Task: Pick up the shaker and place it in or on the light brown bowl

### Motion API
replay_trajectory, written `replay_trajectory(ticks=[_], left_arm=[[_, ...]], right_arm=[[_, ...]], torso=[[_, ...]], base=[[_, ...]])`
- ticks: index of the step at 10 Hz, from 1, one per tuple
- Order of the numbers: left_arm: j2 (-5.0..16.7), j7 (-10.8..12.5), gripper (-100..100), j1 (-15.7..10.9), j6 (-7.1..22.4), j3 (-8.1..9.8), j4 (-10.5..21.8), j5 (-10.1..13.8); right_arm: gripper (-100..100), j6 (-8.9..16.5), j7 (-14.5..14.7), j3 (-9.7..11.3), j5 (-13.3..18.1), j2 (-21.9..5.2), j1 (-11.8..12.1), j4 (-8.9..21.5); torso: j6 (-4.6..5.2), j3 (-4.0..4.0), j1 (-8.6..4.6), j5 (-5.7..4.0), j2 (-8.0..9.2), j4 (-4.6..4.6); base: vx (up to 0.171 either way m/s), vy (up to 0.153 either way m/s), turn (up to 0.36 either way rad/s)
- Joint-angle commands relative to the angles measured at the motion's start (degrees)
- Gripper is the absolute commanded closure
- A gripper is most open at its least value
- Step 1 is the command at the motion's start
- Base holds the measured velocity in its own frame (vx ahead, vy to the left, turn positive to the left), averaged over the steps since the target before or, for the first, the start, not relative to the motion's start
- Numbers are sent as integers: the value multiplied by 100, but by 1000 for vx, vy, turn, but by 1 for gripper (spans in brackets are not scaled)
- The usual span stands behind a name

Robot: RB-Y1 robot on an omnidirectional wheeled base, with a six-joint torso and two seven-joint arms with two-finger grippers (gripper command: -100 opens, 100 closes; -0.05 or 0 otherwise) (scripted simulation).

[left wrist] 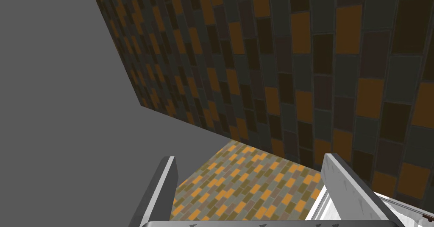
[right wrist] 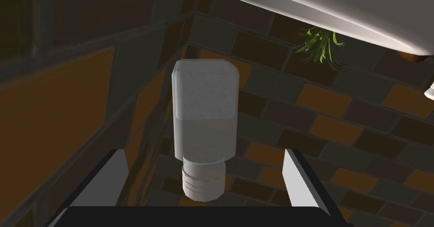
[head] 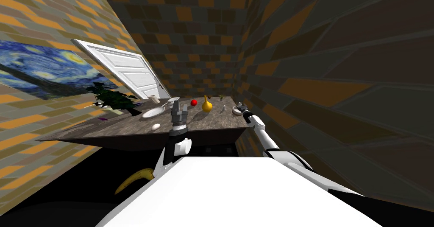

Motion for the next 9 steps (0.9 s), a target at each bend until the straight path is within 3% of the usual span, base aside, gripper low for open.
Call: replay_trajectory(ticks=[1,3,4,5,9], left_arm=[[0,0,0,0,0,0,0,0],[0,0,0,0,0,0,0,0],[0,0,0,0,0,0,0,0],[0,0,0,0,0,0,0,0],[0,0,0,0,0,0,0,0]], right_arm=[[-100,0,0,0,0,0,0,0],[-100,0,0,0,0,0,0,0],[0,0,0,0,0,0,0,0],[-100,79,-155,126,-132,-286,-244,226],[-100,158,-309,252,-264,-581,-488,452]], torso=[[0,0,0,0,0,0],[0,1,0,0,2,0],[0,1,0,0,2,1],[0,1,0,0,2,1],[1,12,4,2,19,5]], base=[[0,0,0],[0,0,0],[0,0,0],[-66,24,113],[-60,27,55]])
